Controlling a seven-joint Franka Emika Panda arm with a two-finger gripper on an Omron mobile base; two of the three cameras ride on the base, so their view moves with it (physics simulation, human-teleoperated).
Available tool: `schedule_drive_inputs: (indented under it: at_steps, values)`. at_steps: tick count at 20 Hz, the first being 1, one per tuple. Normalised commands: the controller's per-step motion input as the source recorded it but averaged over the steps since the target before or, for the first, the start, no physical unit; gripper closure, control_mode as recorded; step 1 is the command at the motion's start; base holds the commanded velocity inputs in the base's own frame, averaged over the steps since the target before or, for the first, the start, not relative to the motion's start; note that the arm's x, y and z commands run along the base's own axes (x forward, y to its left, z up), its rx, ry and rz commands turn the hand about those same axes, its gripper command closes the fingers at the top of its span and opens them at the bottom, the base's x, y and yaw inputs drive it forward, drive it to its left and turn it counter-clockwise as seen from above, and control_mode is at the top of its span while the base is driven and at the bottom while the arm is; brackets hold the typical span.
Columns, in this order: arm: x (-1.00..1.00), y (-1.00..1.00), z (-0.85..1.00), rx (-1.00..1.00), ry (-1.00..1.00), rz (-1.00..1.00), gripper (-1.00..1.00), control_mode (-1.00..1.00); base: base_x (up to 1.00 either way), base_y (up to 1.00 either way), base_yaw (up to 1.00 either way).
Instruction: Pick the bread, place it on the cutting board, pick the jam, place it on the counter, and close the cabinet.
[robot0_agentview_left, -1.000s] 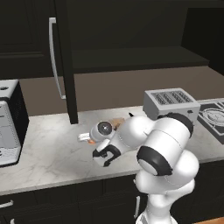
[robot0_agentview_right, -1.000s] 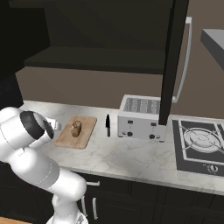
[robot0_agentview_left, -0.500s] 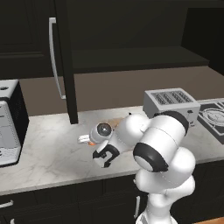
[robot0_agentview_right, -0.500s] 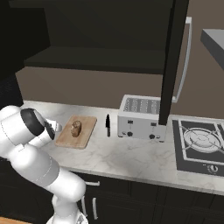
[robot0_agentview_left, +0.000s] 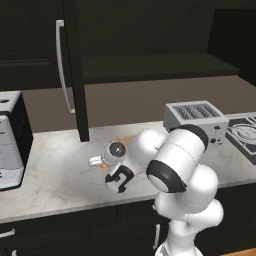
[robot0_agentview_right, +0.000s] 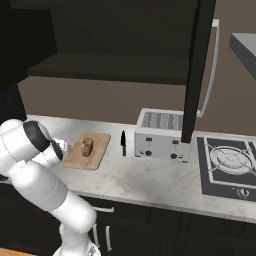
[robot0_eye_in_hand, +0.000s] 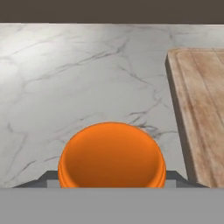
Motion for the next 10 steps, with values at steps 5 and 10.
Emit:
schedule_drive_inputs:
  at_steps: [5, 10]
  values:
    - [0.00, 0.03, -0.18, 0.00, 0.00, 0.00, 1.00, -1.00, 0.00, 0.00, 0.00]
    - [0.00, 0.02, -0.16, 0.00, 0.00, 0.00, 1.00, -1.00, 0.00, 0.00, 0.00]
